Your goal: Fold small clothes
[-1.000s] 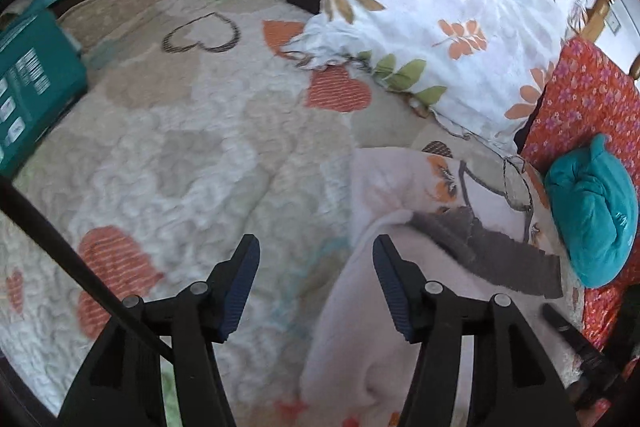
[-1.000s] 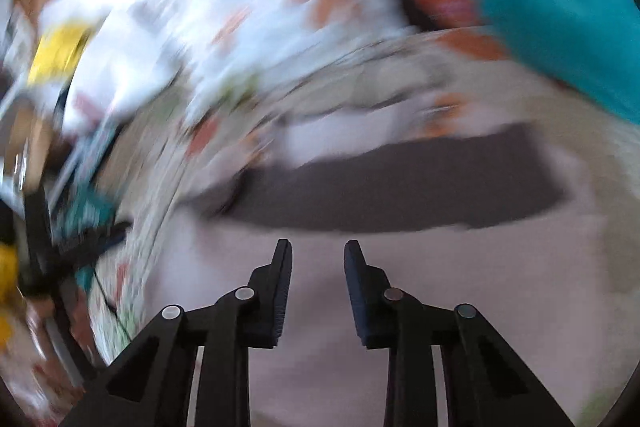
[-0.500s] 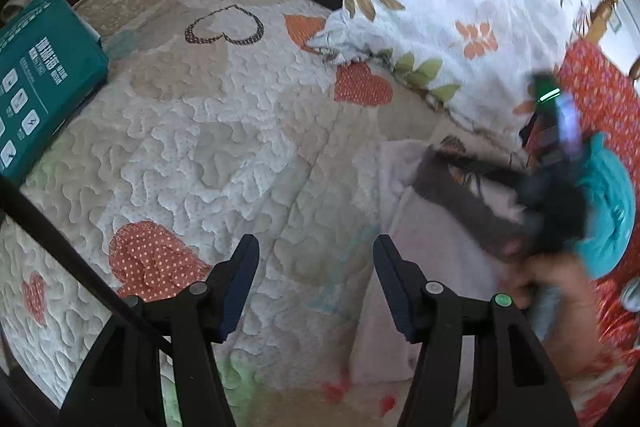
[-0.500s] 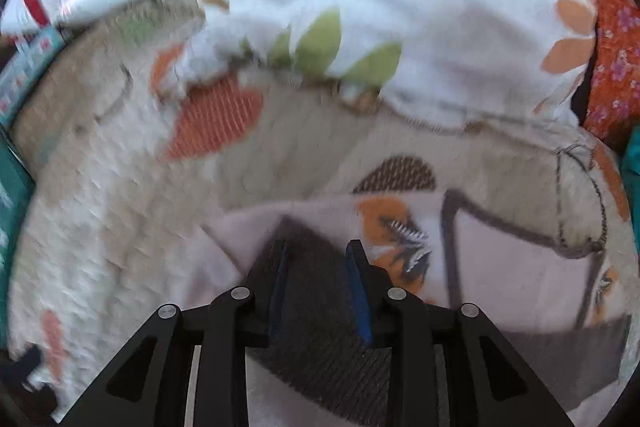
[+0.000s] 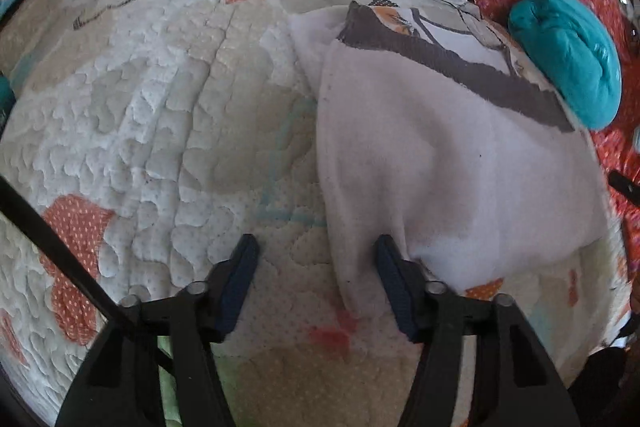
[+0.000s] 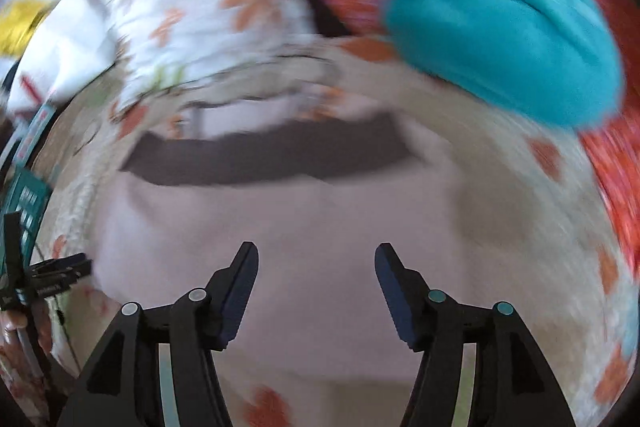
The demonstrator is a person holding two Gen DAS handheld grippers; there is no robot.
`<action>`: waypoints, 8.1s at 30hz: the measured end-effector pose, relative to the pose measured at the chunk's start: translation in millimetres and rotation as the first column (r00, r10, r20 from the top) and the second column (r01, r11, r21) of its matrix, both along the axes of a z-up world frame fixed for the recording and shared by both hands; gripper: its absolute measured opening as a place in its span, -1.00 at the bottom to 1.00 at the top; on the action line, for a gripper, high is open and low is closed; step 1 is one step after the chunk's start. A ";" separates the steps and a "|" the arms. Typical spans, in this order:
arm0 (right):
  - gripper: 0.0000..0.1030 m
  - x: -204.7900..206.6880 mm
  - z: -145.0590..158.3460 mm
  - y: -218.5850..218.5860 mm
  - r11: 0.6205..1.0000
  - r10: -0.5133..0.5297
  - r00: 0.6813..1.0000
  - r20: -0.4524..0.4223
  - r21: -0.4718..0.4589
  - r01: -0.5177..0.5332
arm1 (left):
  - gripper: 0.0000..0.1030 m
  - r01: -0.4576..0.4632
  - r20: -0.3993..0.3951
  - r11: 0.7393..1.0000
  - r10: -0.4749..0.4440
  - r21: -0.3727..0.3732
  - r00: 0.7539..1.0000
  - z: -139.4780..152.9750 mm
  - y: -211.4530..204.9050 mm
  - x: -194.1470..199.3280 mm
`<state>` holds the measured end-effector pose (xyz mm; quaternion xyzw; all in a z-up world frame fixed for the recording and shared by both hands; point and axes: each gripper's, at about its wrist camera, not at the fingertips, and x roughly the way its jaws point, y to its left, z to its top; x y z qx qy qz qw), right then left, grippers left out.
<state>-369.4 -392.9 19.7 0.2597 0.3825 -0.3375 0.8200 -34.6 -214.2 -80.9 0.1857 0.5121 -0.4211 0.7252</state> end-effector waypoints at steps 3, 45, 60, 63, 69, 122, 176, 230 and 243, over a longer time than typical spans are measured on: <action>0.30 -47.5 -22.3 -10.8 0.993 -0.106 0.994 0.037 0.063 0.104 | -0.99 -0.045 0.028 0.999 0.044 0.029 0.999 6.9 1.9 2.9; -0.59 -14.4 -19.5 12.9 0.998 -0.025 1.000 -0.001 -0.063 0.025 | 0.26 -0.272 0.130 0.955 0.286 -0.116 0.949 63.3 11.2 -28.4; -0.06 43.6 -42.1 48.6 0.964 0.025 0.986 -0.163 -0.257 -0.067 | 0.27 -0.386 0.077 0.914 0.397 -0.124 0.915 72.9 47.4 10.8; -0.02 52.8 -57.7 50.0 0.967 0.005 0.979 -0.205 -0.248 -0.057 | 0.28 -0.401 0.086 0.908 0.412 -0.120 0.907 74.0 55.4 15.6; -0.02 63.1 -28.9 71.4 0.937 0.014 0.992 -0.124 -0.345 -0.056 | 0.31 -0.462 0.041 0.878 0.470 -0.125 0.882 71.6 65.6 32.2; 0.08 250.3 -81.9 248.8 0.586 0.392 0.716 -0.577 -0.444 -0.678 | 0.32 -0.601 0.150 0.768 0.636 -0.220 0.757 113.0 117.6 66.4; -0.18 -78.5 -11.2 -42.6 0.980 -0.186 0.948 0.258 0.120 0.160 | 0.33 -0.047 -0.054 0.980 0.038 -0.195 0.998 99.5 -107.9 -130.2; -0.81 80.7 12.2 -108.2 0.973 0.060 0.963 0.263 0.202 -0.116 | 0.39 0.099 -0.097 0.974 -0.121 -0.203 0.988 98.6 -83.3 -148.0; -0.52 -147.5 -70.5 -49.1 0.924 -0.264 0.958 0.108 0.314 0.219 | 0.40 0.009 0.025 0.997 -0.007 -0.075 1.000 68.4 -72.4 -155.3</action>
